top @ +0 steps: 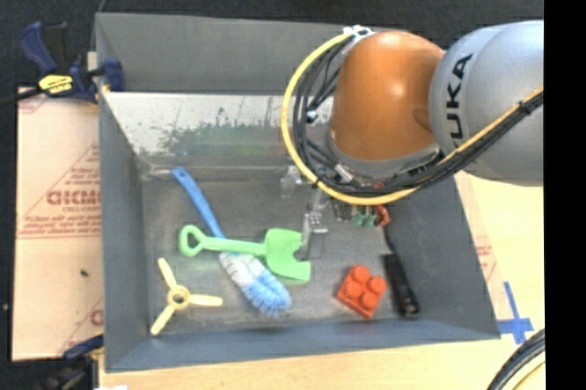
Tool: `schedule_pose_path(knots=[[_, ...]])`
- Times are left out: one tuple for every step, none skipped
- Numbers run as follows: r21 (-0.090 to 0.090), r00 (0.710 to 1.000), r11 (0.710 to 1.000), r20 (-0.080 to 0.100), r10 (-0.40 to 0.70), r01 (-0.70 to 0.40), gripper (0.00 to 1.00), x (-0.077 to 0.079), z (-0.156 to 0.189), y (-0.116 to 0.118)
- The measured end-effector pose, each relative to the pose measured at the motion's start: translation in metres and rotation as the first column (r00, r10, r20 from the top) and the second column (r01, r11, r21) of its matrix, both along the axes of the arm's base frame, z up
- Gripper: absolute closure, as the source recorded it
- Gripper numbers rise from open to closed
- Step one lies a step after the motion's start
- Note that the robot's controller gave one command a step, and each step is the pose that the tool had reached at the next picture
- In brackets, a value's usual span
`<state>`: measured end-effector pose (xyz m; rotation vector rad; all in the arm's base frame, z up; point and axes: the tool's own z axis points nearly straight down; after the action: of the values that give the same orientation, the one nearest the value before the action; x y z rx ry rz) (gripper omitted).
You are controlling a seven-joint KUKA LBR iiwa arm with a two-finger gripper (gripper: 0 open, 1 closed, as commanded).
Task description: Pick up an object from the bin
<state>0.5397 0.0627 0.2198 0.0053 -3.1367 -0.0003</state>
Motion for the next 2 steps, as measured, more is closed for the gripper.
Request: schedule_pose_path(knots=[[0.001,1.0,1.0,0.008,-0.003,0.003,0.0,0.002,0.004,0.0],[0.003,0.991,0.991,0.009,-0.132,0.132,0.0,0.033,-0.148,0.008]])
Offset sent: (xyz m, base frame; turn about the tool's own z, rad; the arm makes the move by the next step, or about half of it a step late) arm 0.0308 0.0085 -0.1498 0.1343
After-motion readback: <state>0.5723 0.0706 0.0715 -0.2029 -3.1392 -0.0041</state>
